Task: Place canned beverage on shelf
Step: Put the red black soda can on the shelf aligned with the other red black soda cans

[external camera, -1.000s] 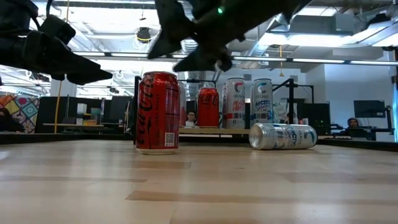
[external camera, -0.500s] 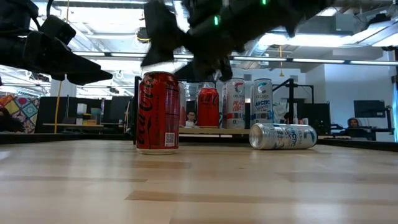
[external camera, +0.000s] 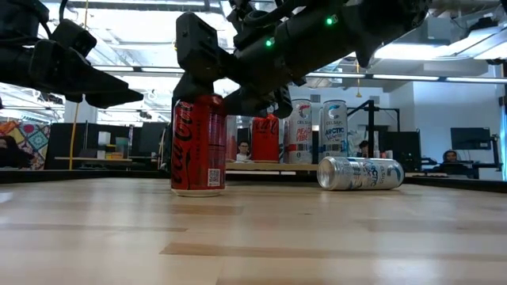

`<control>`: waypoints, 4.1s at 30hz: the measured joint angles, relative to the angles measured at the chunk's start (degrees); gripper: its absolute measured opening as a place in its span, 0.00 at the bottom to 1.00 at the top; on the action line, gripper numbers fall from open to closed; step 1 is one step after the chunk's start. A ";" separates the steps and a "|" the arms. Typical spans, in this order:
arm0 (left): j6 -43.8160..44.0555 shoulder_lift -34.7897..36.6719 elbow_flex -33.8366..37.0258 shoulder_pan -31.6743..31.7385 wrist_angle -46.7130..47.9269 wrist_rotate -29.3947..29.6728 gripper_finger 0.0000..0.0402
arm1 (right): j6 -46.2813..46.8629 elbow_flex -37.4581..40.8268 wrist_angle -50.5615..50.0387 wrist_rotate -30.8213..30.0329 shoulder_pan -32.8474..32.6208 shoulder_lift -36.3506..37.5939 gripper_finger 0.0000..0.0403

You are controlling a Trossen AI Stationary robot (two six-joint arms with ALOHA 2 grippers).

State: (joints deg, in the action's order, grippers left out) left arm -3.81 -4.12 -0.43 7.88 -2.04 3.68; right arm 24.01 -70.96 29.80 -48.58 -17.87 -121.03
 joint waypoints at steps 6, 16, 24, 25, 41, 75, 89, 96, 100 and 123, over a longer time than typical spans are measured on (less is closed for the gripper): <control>0.00 0.00 0.00 0.00 0.01 -0.02 0.93 | -0.27 0.00 -0.20 0.00 0.00 0.00 0.81; 0.00 0.00 0.00 0.00 0.02 -0.04 0.93 | -4.93 0.21 -1.55 -0.28 0.00 1.73 0.71; 0.00 0.00 0.00 0.00 0.00 -0.16 0.93 | -5.60 0.31 -8.30 0.94 0.97 6.35 0.71; 0.00 0.02 0.00 0.00 0.00 -0.17 0.93 | -5.57 0.31 -8.87 0.86 1.23 6.77 0.70; 0.00 0.01 0.00 0.00 -0.03 0.00 0.93 | -13.20 18.31 -1.87 10.10 10.10 24.98 0.70; 0.00 0.00 0.00 0.00 0.02 -0.05 0.93 | -27.31 19.82 3.61 38.56 33.91 24.24 0.70; 0.00 0.00 0.02 0.00 0.02 -0.04 0.93 | -23.91 19.77 2.44 41.00 36.18 24.27 0.70; 0.00 0.00 0.00 0.00 0.02 -0.04 0.93 | -23.92 19.71 1.99 40.96 36.37 24.33 0.70; 0.00 0.00 0.00 0.00 0.01 -0.04 0.93 | -24.27 19.71 1.92 40.92 36.37 24.33 0.71; 0.00 0.00 0.00 0.00 0.00 -0.04 0.93 | -24.46 19.65 0.57 40.72 36.79 24.44 0.76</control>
State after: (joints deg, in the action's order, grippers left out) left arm -3.82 -4.12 -0.43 7.88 -2.04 3.64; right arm -0.45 -51.31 30.37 -7.86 18.92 -96.60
